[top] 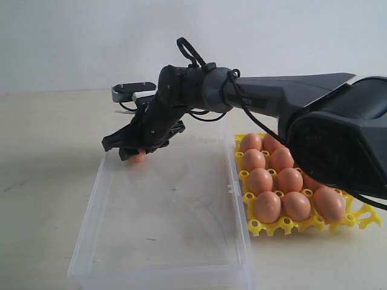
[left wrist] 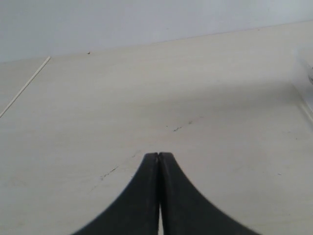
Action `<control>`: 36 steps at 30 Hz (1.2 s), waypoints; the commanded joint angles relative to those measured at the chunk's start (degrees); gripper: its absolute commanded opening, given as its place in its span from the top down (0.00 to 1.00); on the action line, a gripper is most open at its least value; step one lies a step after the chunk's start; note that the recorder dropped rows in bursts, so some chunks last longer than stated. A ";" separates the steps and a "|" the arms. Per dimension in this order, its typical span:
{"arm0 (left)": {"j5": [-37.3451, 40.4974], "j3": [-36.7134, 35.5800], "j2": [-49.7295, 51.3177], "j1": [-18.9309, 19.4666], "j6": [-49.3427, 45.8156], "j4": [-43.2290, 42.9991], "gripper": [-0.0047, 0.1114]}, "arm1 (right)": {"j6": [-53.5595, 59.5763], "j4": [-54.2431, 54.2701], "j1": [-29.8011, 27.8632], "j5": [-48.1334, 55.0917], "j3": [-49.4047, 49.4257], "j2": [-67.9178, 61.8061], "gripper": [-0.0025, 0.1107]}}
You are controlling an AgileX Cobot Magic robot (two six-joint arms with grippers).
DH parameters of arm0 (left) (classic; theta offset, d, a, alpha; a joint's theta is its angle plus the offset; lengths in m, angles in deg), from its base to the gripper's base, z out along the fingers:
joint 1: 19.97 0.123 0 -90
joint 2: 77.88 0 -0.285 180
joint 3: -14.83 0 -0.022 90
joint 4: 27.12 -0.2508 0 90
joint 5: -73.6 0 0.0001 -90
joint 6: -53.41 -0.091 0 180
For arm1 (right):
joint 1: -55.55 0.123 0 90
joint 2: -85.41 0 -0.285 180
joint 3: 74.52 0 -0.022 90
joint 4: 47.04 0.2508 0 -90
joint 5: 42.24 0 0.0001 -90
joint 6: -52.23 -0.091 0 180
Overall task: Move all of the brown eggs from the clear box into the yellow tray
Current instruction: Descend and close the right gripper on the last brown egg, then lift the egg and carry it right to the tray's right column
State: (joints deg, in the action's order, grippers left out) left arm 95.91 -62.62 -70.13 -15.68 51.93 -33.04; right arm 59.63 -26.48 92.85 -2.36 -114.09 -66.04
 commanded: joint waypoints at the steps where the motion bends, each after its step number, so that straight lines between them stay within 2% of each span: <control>1: -0.51 0.23 0.04 -0.29 0.13 0.03 0.96 | 0.28 -1.72 0.26 -0.22 -0.15 2.43 0.98; 7: -0.51 0.23 0.04 -0.29 0.13 0.03 0.96 | 0.28 -6.03 0.39 0.07 1.63 7.83 0.98; 12: -0.51 0.23 0.04 -0.29 0.13 0.03 0.96 | 0.28 -6.03 0.26 -6.08 11.35 15.18 0.98; 23: -0.51 0.23 0.04 -0.29 0.13 0.03 0.96 | 1.99 -5.04 -1.98 -27.77 48.84 39.21 0.98; 27: -0.51 0.23 0.04 -0.29 0.13 0.03 0.96 | 1.99 -3.58 -5.36 -35.02 62.78 49.34 0.98; 28: -0.51 0.23 0.04 -0.29 0.13 0.03 0.96 | 1.99 -3.26 -7.29 -38.66 68.82 53.78 0.98; 36: -0.51 0.23 0.04 -0.29 0.13 0.03 0.96 | 1.99 2.90 -16.11 -48.58 90.95 67.34 0.98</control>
State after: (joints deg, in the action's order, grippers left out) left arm 95.91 -62.62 -70.13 -15.68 51.93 -33.04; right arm 61.12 -24.65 78.51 -48.78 -27.61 -0.62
